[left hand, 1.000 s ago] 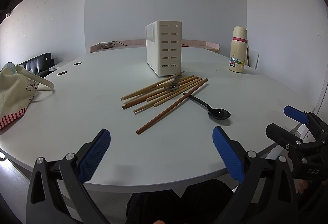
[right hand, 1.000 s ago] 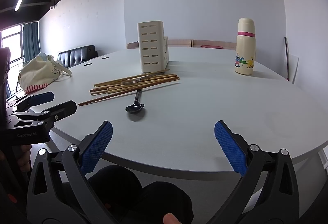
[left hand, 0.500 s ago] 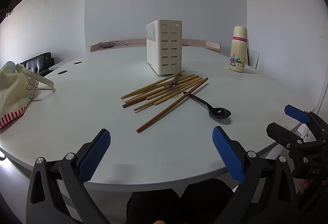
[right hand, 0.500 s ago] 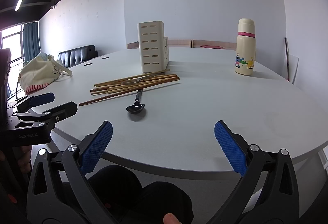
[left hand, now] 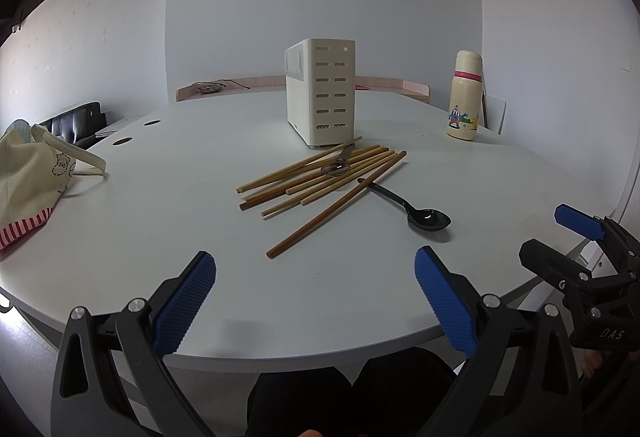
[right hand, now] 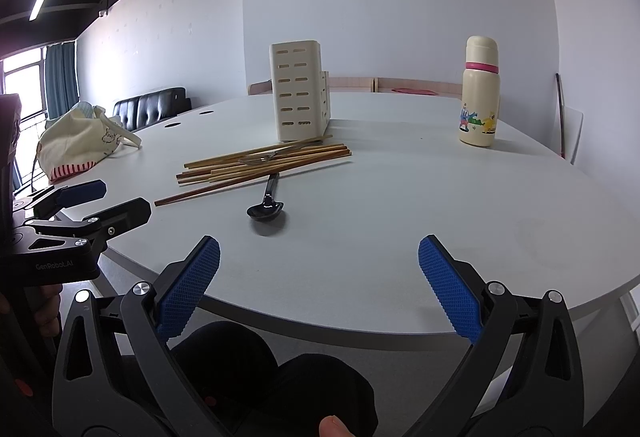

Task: Organize utensils

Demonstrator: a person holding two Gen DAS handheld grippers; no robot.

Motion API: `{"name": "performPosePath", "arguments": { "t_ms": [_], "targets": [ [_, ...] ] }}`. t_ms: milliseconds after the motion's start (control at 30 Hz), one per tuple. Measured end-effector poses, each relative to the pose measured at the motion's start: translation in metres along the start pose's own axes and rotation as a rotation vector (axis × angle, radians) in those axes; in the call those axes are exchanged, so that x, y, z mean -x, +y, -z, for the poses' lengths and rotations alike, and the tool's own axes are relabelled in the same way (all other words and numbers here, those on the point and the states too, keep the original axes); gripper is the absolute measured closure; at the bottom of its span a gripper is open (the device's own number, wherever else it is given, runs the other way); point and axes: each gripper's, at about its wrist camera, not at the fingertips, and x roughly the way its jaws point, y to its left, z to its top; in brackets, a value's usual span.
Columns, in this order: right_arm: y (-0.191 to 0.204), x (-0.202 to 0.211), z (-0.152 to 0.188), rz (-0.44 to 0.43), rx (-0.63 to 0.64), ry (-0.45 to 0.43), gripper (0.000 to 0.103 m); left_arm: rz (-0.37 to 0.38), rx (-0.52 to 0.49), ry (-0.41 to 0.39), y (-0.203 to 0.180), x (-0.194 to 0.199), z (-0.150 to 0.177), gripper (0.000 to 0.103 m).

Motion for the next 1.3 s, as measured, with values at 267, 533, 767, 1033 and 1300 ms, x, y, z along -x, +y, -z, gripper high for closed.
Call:
{"name": "performPosePath", "arguments": {
  "t_ms": [267,533,767,1033,1300],
  "targets": [
    [0.000,0.000,0.000,-0.004,-0.004,0.000,0.008,-0.001,0.001,0.008,0.002,0.004,0.005,0.005],
    [-0.004,0.001,0.001,-0.005,-0.022,-0.012,0.008,-0.001,0.000,0.010,0.001,0.002,0.006,0.005],
    [-0.013,-0.002,0.002,-0.020,-0.066,-0.014,0.008,0.004,0.006,0.006,0.002,-0.001,0.005,0.005],
    [-0.023,-0.003,-0.012,-0.082,-0.108,-0.046,0.008,0.039,-0.015,0.010,0.005,-0.010,-0.015,0.005],
    [-0.011,-0.033,-0.045,-0.172,-0.070,0.010,0.027,0.085,-0.133,0.029,0.011,-0.024,-0.057,0.021]
  ]
}}
